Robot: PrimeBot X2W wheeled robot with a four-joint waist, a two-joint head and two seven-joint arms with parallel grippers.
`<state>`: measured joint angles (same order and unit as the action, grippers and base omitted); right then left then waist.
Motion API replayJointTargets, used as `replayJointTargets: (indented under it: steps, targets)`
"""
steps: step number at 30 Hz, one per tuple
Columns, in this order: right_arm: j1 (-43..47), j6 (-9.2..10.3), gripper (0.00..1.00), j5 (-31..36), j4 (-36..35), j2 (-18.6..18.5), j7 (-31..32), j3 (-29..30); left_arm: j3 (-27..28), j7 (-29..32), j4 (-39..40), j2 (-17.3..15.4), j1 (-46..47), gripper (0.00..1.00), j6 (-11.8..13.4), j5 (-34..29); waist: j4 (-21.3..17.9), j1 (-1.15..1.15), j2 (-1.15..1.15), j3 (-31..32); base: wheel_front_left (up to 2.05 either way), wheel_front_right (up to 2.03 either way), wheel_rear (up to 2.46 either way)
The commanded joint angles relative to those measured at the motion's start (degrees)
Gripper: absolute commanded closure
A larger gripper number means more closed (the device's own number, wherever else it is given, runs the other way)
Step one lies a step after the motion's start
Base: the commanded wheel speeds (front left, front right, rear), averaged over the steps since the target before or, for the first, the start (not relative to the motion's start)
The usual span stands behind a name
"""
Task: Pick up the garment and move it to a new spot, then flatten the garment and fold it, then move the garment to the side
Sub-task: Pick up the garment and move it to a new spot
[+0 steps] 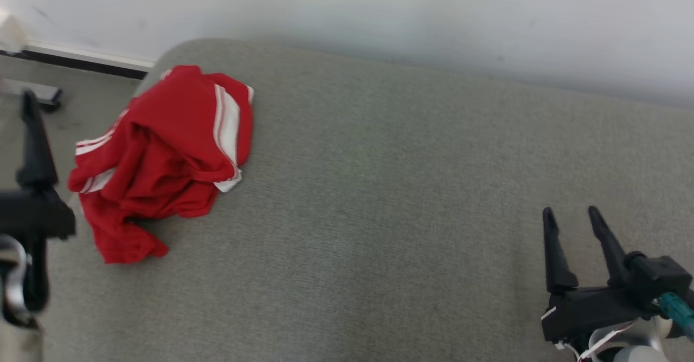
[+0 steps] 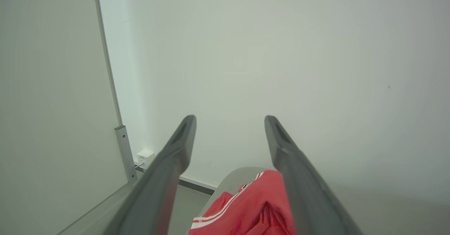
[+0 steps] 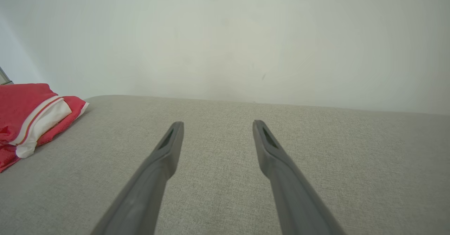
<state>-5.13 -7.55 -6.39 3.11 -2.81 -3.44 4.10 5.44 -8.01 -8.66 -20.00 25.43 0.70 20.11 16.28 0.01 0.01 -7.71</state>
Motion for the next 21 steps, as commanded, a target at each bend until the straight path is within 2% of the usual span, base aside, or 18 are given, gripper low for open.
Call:
replayJointTargets:
  steps: [1,6,13,21]
  targets:
    - [-0.7,0.12,0.0,0.4,-0.3,-0.1,0.1,0.5,0.3,0.3,-0.4,-0.6,1.6,0.0,-0.1,0.2,-5.2,-0.01,-0.01,-5.4,0.0,0.0,0.0]
    - [-2.3,0.12,0.0,1.0,-2.0,-0.3,-0.2,2.0,2.0,1.9,-4.6,-4.1,10.5,0.0,-1.1,1.8,-8.7,-0.01,-0.01,-9.7,0.0,0.0,0.0]
    - [-3.5,0.12,0.0,0.6,-2.3,-0.3,-0.9,2.6,0.8,5.6,-14.3,-7.4,17.8,0.0,-2.9,2.3,-11.4,-0.01,-0.01,-13.0,0.0,0.0,0.0]
    - [-4.4,0.12,0.0,0.9,-2.1,-0.6,-1.2,2.5,-2.7,10.3,-29.4,-8.6,20.8,0.0,-6.2,3.0,-12.5,-0.01,-0.01,-13.6,0.0,0.0,0.0]
